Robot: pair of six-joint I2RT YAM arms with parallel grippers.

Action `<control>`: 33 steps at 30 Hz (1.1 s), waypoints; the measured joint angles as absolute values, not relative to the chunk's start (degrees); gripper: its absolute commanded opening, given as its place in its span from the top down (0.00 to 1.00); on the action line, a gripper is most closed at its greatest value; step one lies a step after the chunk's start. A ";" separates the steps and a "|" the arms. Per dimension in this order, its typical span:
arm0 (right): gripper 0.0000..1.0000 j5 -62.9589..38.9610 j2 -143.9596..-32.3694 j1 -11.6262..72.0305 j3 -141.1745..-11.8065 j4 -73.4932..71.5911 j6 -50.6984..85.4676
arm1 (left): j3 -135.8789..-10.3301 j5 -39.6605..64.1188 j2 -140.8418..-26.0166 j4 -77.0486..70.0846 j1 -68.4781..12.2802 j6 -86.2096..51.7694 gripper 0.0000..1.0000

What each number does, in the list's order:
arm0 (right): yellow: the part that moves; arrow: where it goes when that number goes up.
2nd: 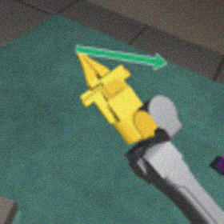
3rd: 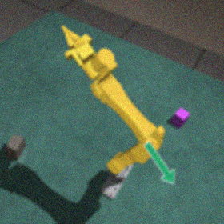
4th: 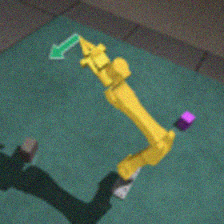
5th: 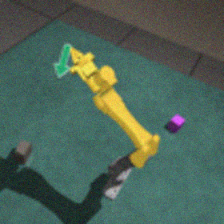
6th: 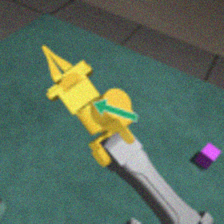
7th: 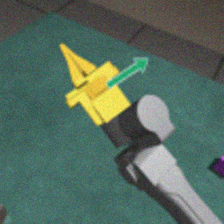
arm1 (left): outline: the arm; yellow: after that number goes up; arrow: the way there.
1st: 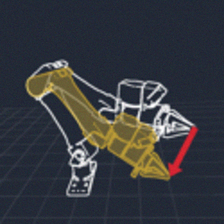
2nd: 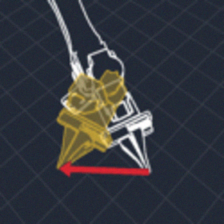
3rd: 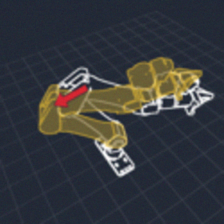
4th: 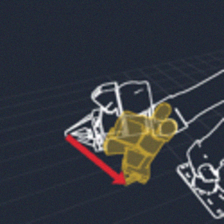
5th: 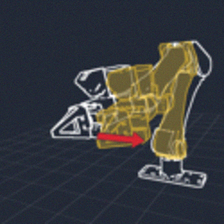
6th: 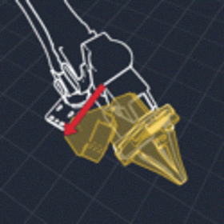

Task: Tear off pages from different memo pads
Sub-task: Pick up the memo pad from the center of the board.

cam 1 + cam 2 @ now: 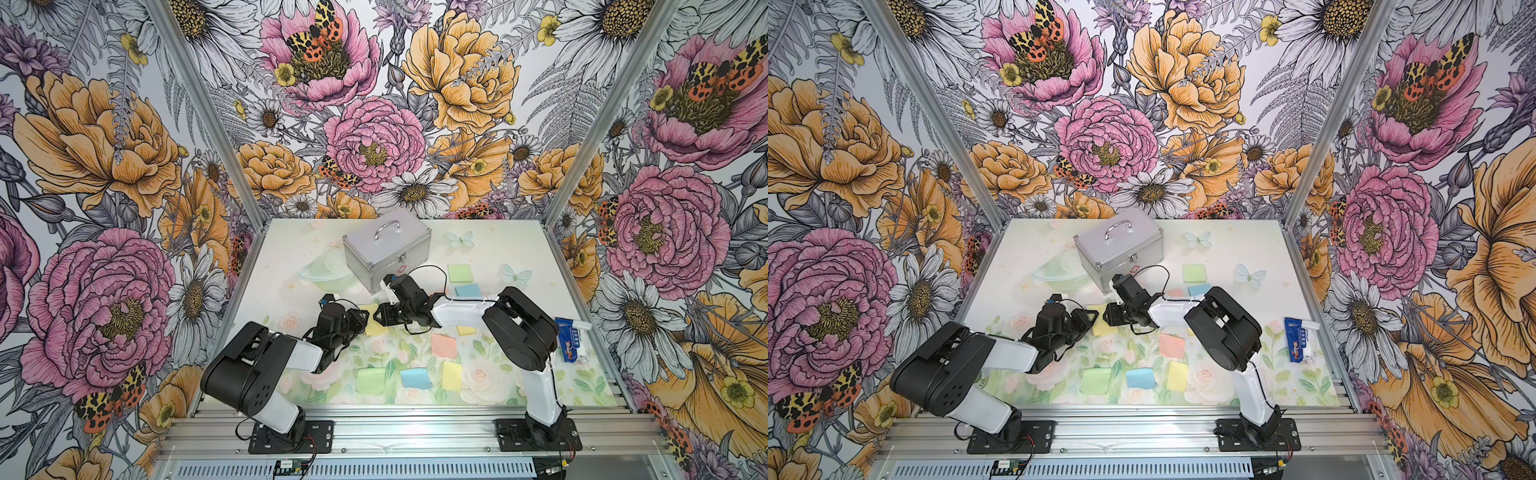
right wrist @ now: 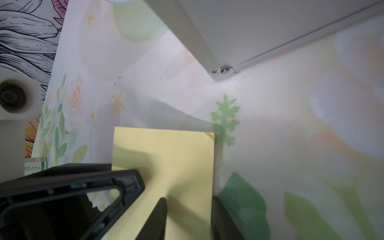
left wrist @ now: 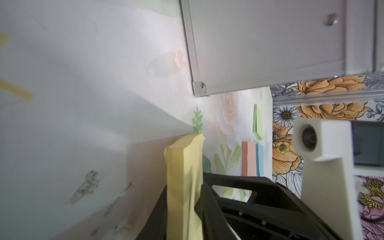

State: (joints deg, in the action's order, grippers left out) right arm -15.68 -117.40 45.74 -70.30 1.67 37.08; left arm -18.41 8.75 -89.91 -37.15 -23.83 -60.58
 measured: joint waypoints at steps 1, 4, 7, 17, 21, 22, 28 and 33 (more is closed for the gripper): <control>0.62 -15.62 -117.40 45.71 -70.30 1.78 36.88 | -18.48 8.84 -90.19 -37.52 -23.83 -60.84 1.00; 0.63 -14.92 -117.27 45.67 -70.35 2.15 36.23 | -18.68 9.13 -90.21 -37.91 -23.83 -60.49 1.00; 0.62 -13.26 -115.61 45.01 -69.93 4.27 34.54 | -19.29 10.20 -90.11 -37.36 -23.75 -59.81 1.00; 0.56 -9.69 -93.25 44.40 -65.21 10.52 11.44 | -39.31 24.84 -87.33 -9.41 -22.96 -38.50 1.00; 0.56 -9.58 -84.18 46.19 -60.95 10.48 -1.96 | -42.85 25.47 -81.76 2.46 -22.96 -31.31 1.00; 0.56 -9.23 -82.63 46.65 -59.55 10.52 -5.76 | -43.00 25.52 -79.94 4.49 -22.96 -30.37 1.00; 0.54 -6.59 -81.95 48.47 -54.30 10.76 -18.57 | -43.00 25.58 -74.65 11.14 -23.35 -28.23 1.00; 0.54 -4.67 -82.02 52.40 -49.74 6.46 -24.99 | -43.00 25.61 -71.35 13.96 -24.23 -28.08 1.00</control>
